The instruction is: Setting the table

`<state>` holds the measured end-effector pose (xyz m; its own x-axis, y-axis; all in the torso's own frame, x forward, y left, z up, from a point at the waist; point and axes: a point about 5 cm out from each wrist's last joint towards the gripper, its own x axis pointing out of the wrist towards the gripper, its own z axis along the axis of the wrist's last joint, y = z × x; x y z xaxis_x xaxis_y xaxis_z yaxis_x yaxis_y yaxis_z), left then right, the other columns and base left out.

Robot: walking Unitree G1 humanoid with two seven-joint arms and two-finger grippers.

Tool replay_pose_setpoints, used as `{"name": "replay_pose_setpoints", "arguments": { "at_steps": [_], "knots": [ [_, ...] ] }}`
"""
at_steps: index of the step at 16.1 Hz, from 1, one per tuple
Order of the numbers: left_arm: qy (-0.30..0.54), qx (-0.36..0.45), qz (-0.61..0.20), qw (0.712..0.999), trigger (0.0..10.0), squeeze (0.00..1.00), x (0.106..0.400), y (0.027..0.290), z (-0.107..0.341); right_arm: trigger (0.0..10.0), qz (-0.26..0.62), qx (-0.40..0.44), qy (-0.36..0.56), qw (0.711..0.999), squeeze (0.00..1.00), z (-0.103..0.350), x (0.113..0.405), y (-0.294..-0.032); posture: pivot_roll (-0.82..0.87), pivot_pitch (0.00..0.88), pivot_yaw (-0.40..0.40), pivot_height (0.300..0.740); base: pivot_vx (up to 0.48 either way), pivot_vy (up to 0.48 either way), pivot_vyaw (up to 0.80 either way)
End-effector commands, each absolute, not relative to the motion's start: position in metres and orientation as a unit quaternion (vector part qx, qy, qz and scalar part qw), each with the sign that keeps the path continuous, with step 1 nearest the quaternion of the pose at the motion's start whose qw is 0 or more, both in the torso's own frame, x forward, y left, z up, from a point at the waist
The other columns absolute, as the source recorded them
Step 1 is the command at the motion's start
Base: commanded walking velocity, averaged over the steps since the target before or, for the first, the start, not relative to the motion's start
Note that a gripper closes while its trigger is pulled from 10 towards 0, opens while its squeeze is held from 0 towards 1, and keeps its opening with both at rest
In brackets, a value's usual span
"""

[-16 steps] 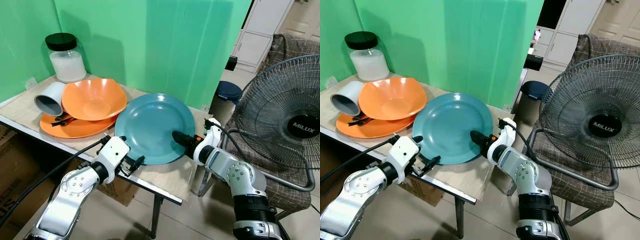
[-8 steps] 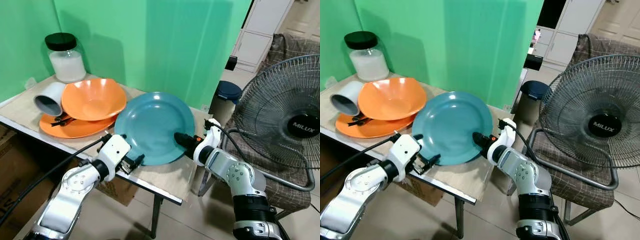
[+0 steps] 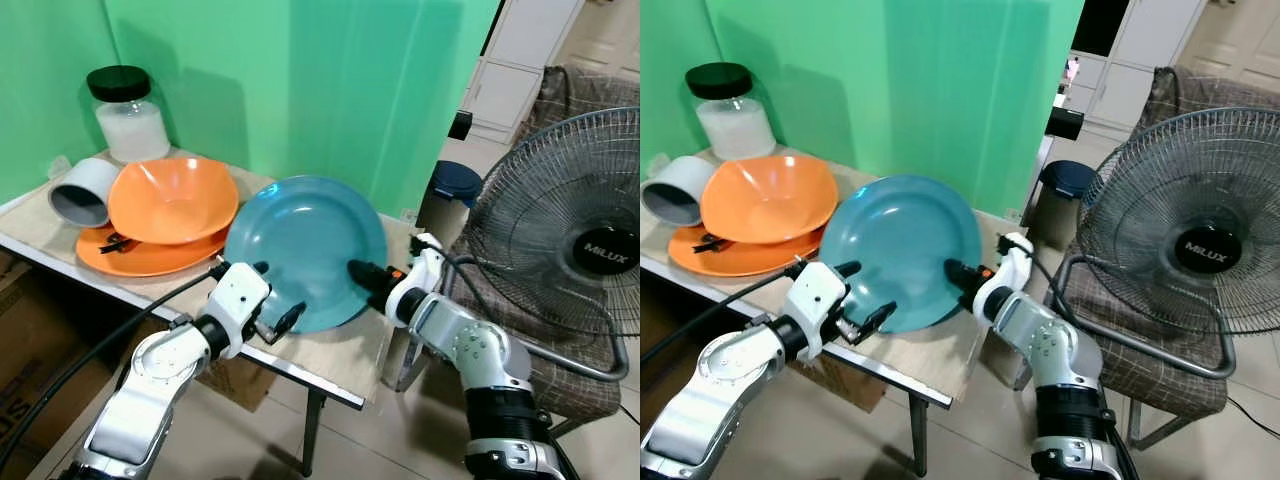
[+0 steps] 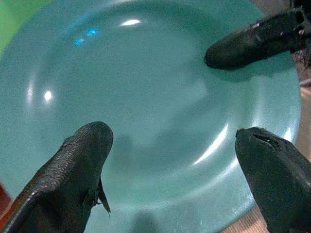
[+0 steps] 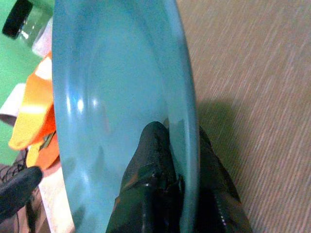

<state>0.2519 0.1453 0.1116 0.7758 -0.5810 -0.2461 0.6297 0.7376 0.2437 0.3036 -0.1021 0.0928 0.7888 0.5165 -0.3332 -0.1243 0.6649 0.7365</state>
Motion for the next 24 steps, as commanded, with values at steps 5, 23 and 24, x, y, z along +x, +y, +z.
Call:
{"name": "replay_pose_setpoints", "arguments": {
  "at_steps": [5, 23, 24],
  "knots": [
    [0.08, 0.11, -0.252, 0.958, 10.0, 0.0, 0.264, 0.153, 0.124, 0.0, 0.143, 0.353, 0.189, 0.905, 0.0, 0.121, 0.31, -0.144, 0.06, 0.0, -0.058, 0.74, 0.0, 0.0, 0.0],
    [-0.054, 0.031, -0.196, 0.979, 10.0, 0.0, 0.26, 0.134, 0.166, 10.0, 0.079, 0.221, -0.01, 0.972, 0.0, 0.192, 0.23, -0.183, 0.02, 0.0, -0.027, 0.74, 0.0, 0.0, -0.38],
    [-0.07, 0.021, -0.186, 0.98, 10.0, 0.0, 0.261, 0.13, 0.168, 10.0, 0.065, 0.203, -0.01, 0.977, 0.0, 0.192, 0.223, -0.184, 0.01, 0.0, -0.024, 0.74, 0.0, 0.0, -0.8]
  ]
}}
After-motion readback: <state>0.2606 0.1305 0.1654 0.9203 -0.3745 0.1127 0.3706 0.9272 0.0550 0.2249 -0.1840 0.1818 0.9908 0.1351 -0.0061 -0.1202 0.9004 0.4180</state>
